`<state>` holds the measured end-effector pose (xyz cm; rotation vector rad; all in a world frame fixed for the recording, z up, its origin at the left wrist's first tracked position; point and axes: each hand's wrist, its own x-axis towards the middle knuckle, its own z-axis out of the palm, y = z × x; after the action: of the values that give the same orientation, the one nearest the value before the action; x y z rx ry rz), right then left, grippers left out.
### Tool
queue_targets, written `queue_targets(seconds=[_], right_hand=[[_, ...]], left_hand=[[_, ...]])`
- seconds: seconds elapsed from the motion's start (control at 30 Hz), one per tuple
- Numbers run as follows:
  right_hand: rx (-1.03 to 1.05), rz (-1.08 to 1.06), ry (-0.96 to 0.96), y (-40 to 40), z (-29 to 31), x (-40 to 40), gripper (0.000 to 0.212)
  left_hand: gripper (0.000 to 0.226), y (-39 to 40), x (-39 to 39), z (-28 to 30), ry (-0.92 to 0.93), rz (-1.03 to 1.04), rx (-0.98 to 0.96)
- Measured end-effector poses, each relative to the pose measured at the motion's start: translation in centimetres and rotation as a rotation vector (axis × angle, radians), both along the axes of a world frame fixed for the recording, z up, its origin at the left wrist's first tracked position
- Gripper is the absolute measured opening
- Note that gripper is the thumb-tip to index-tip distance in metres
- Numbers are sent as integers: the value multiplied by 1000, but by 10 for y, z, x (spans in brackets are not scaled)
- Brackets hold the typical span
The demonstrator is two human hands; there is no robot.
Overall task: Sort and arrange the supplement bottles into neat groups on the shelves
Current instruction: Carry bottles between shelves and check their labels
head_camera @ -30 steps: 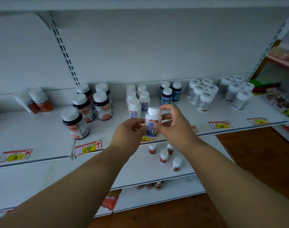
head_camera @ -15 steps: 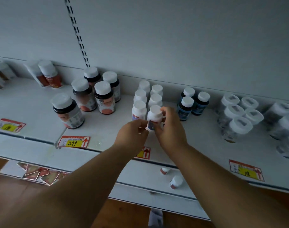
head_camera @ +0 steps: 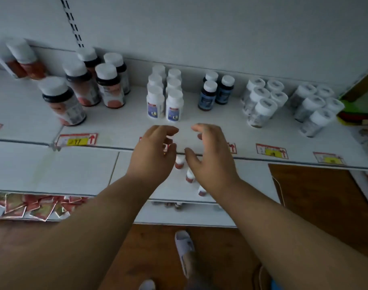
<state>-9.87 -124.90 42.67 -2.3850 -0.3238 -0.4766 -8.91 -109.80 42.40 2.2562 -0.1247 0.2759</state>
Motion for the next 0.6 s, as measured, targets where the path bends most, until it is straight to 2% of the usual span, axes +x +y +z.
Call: queue_targets(seconds=[0.1, 0.23, 0.33, 0.5, 0.6], right_hand=[[12, -1, 21, -7, -3, -34, 44], [62, -3, 71, -21, -33, -67, 40], [77, -30, 180, -42, -92, -85, 40], [74, -109, 443, -85, -212, -81, 44], [65, -143, 499, -104, -273, -67, 45]], left_hand=[[32, -4, -36, -8, -28, -48, 21], [33, -12, -68, -35, 32, -91, 66], [36, -30, -77, -80, 120, -90, 93], [38, -69, -61, -187, 307, -61, 128], [38, -91, -47, -252, 356, -61, 128]])
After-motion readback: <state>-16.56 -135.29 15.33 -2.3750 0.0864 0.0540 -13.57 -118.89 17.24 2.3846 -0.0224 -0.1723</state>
